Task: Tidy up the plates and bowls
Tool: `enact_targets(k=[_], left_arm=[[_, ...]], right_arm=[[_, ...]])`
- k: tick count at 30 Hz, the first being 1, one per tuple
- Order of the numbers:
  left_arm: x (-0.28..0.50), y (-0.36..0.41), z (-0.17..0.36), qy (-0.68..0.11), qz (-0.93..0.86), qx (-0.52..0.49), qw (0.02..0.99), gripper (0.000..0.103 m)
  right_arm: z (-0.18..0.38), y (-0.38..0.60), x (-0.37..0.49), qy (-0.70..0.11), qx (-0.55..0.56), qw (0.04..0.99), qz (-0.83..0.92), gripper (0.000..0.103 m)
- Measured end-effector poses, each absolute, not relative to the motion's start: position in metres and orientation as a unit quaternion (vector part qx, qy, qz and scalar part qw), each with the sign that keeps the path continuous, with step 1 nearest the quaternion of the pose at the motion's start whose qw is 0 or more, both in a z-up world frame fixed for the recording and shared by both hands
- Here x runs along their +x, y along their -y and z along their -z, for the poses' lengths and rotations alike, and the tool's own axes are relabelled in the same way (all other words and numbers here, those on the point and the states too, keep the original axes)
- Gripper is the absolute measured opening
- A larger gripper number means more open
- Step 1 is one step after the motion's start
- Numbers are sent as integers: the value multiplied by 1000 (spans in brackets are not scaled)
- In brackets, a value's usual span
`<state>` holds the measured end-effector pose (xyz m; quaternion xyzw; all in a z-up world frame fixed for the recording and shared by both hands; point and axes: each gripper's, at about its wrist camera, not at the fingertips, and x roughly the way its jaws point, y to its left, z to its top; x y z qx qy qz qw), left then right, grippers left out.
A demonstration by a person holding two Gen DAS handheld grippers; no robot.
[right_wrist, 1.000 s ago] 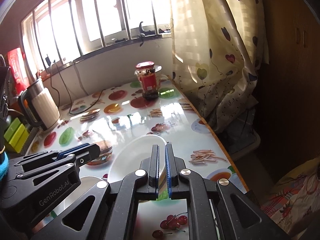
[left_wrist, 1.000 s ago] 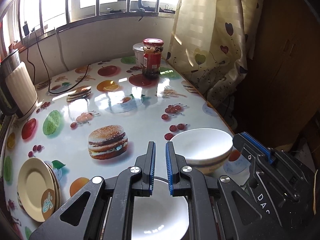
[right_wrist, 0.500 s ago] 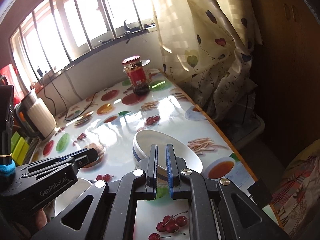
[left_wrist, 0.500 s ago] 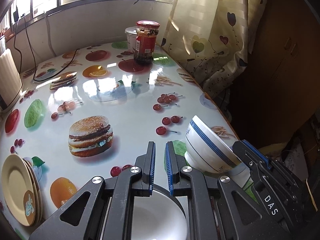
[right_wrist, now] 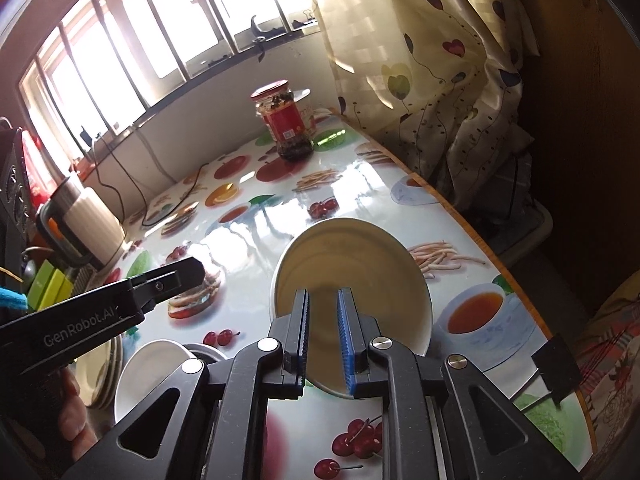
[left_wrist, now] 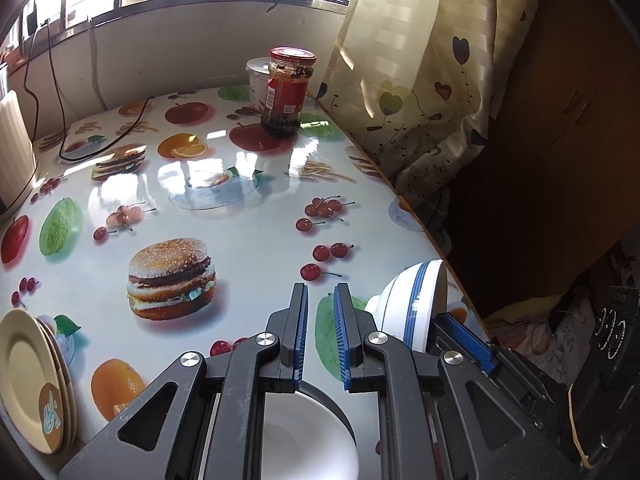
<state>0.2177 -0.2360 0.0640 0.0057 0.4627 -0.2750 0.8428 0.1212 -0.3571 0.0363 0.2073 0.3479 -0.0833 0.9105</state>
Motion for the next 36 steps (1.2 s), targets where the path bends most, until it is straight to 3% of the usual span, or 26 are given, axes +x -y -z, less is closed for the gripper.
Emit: enact_targets(k=[3,7,9,15,17,24,36], left_arm=[[218,240,-62,-468,279,7,838,22],[218,244,-60,-471,286,6,835,25],[218,247,-60,-474,289,8,832,29],[217,260,-60,-472,295,20,831,30],[217,266,-61,-469,299,22,831,30],[227,281,-64,-467,299,24,832,30],[238,281,-58,-478,302,18,825,30]], right_arm=[[-35,359,122,-351,213,908,83,28],[-35,364,118,-346,209,910,93,32],[-34,368,114,-346,207,910,102,37],[-30,387,96,-315,211,914,147,49],[-25,395,102,-319,210,911,157,59],[-5,409,118,-337,248,897,144,59],[-18,408,151,-325,224,912,112,60]])
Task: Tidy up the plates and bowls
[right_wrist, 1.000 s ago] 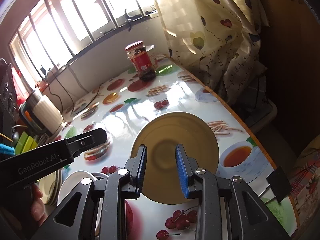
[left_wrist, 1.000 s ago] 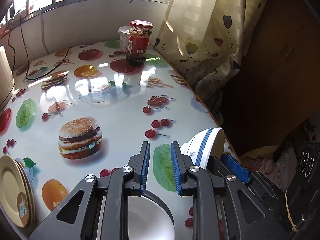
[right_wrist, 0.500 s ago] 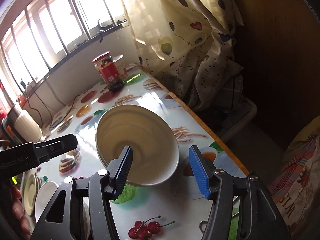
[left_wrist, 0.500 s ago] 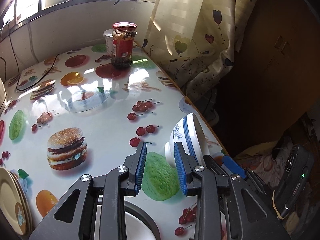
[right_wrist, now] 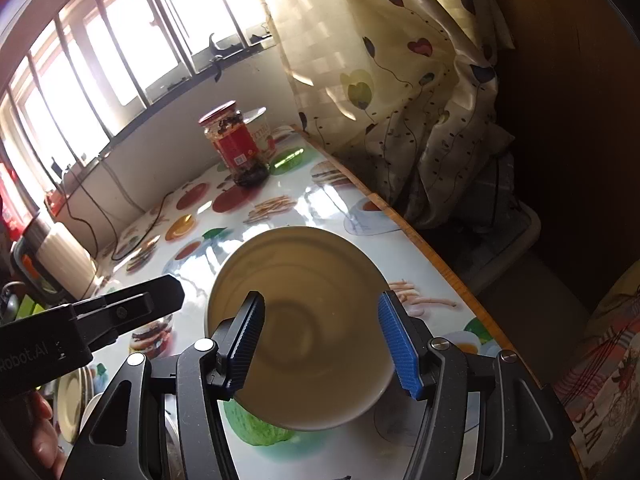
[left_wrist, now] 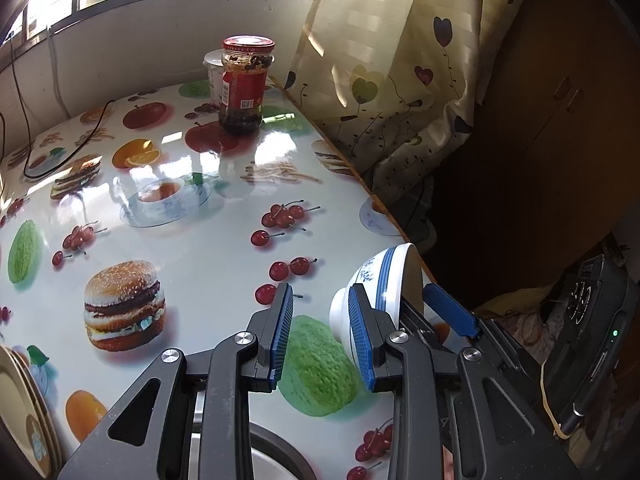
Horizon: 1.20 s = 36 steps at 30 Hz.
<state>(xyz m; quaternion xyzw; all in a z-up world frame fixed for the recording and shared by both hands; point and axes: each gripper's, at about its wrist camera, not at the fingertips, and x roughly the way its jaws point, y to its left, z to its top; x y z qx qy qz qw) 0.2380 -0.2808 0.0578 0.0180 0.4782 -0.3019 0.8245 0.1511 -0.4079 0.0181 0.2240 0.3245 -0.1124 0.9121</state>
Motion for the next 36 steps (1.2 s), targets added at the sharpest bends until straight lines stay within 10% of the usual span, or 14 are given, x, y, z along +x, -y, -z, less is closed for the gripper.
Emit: enact_targets(k=[36], left_arm=[[269,269,-37,-502,261,8,824,30]], right_arm=[[-24,391,183,-363,153,916,71,61]])
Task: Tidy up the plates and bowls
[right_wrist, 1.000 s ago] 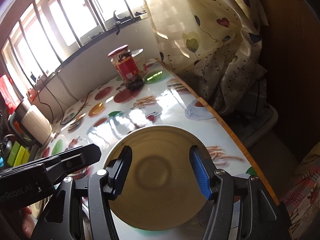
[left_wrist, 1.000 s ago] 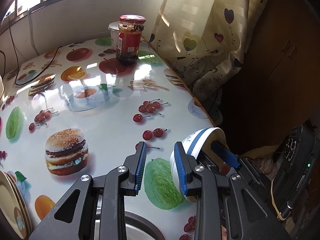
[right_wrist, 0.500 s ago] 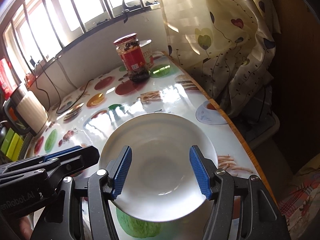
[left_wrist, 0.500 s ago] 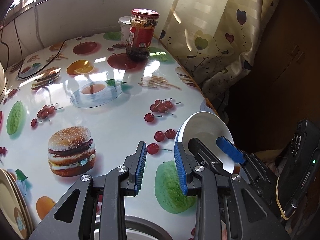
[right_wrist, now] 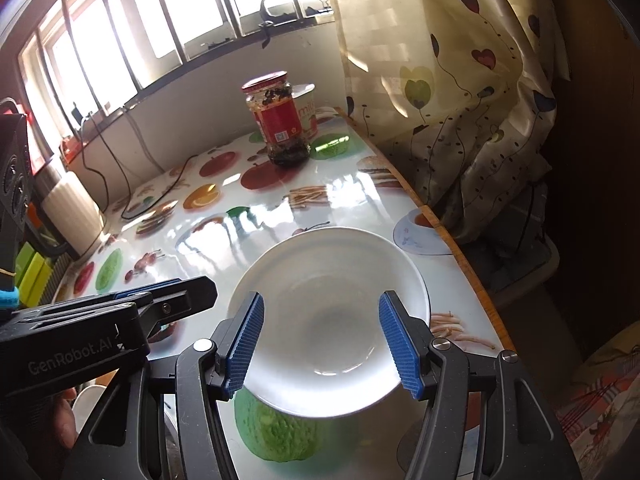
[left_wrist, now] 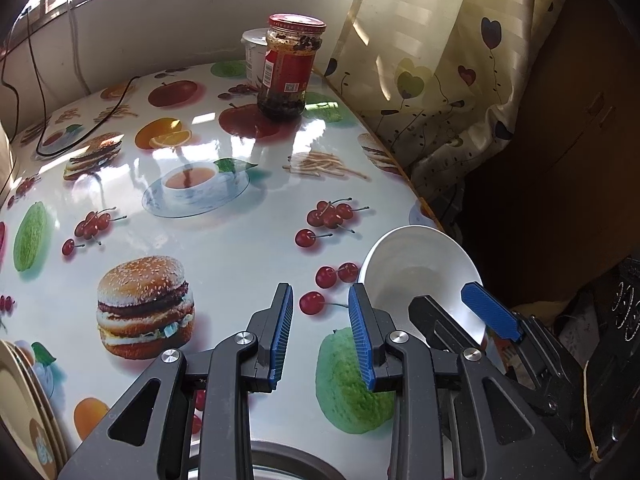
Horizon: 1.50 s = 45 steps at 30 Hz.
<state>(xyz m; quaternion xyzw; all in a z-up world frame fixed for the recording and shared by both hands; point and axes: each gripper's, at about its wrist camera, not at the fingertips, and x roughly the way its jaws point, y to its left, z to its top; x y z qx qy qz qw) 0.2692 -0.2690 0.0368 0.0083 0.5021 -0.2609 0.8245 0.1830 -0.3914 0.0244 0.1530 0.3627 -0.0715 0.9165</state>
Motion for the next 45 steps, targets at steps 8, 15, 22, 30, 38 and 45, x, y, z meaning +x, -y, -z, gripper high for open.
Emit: enact_targets(k=[8,15,22,30,38,45], left_arm=[[268,276,-34,-508,264,18,820,30],[266,283,-29,-516,265,20,814,30],[265,291,-23,-523,262,37,810,30],[265,294,-19,-528,258,37,808,30],[263,297,-19,-524,259,49,810,26],[260,301,-20,-520,263,59,811,17]], right_arm=[[-40,412,161,-329,185,921,91,62],[-29,434,159,-355,176,907,145,63],[-13,433,168,-378,169,900,137,63],[-6,427,178,-394,159,896,125,37],[-5,427,180,-395,166,895,123,27],[-6,423,181,-394,162,897,119,18]])
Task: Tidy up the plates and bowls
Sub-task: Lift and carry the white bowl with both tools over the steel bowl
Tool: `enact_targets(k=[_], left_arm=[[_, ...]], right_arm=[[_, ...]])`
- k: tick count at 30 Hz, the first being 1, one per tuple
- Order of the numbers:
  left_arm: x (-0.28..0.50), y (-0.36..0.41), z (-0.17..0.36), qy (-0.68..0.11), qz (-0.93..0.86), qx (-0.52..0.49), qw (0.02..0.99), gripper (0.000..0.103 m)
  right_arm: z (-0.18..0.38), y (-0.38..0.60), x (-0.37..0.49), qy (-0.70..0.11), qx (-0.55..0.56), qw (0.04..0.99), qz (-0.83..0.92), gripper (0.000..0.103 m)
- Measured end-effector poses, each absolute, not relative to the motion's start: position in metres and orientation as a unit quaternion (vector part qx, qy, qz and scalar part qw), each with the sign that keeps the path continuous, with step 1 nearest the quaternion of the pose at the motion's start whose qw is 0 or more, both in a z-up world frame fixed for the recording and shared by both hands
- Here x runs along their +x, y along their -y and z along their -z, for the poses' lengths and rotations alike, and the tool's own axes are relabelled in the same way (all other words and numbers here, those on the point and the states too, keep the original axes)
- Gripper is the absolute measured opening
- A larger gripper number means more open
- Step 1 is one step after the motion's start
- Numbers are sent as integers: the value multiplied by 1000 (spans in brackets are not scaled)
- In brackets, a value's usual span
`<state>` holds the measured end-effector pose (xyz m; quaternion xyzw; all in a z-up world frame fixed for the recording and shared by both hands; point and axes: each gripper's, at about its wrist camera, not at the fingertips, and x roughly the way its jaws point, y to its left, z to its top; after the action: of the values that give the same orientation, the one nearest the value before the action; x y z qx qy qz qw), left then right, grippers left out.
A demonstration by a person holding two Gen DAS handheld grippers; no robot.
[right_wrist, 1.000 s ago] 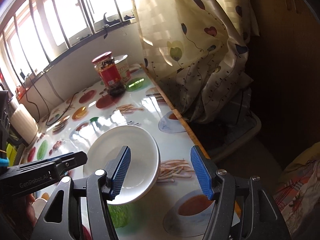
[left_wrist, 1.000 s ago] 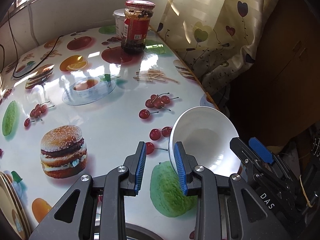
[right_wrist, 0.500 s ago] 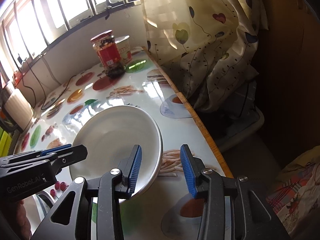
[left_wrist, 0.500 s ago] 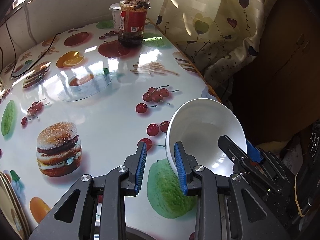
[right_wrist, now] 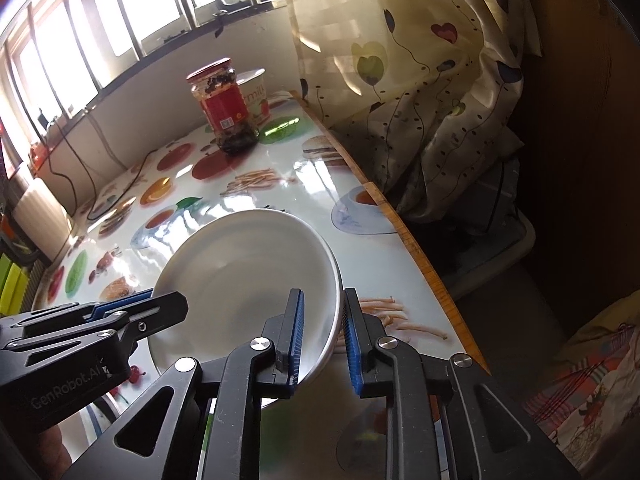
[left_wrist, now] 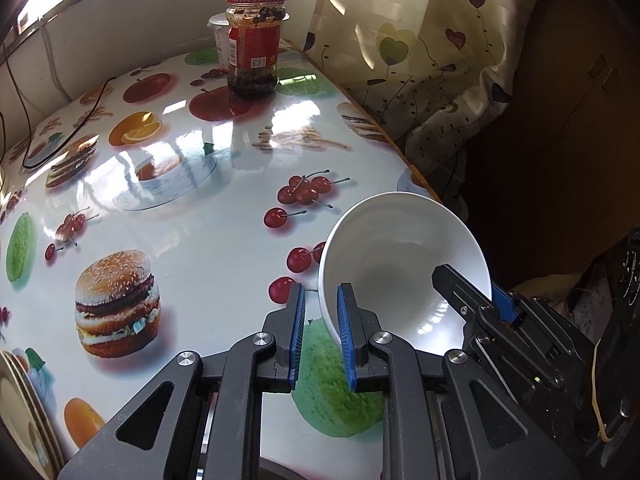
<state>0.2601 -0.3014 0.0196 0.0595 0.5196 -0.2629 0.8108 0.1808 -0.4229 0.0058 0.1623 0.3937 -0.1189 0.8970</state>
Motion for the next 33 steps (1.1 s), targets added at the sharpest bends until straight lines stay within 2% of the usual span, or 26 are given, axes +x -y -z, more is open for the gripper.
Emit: enact_targets(k=[4,22,33], left_arm=[[259,305,-19,-519,265,67,810,10],[256,301,-28,-508,264,60,818,10],[243,288,-45,-493,270,52,825,10]], right_arm=[[-6,422,181,-394,162,897,119,18],[-8,423,177,-392,170,895,124,15],[-30,411,165,-371,165,905,124,15]])
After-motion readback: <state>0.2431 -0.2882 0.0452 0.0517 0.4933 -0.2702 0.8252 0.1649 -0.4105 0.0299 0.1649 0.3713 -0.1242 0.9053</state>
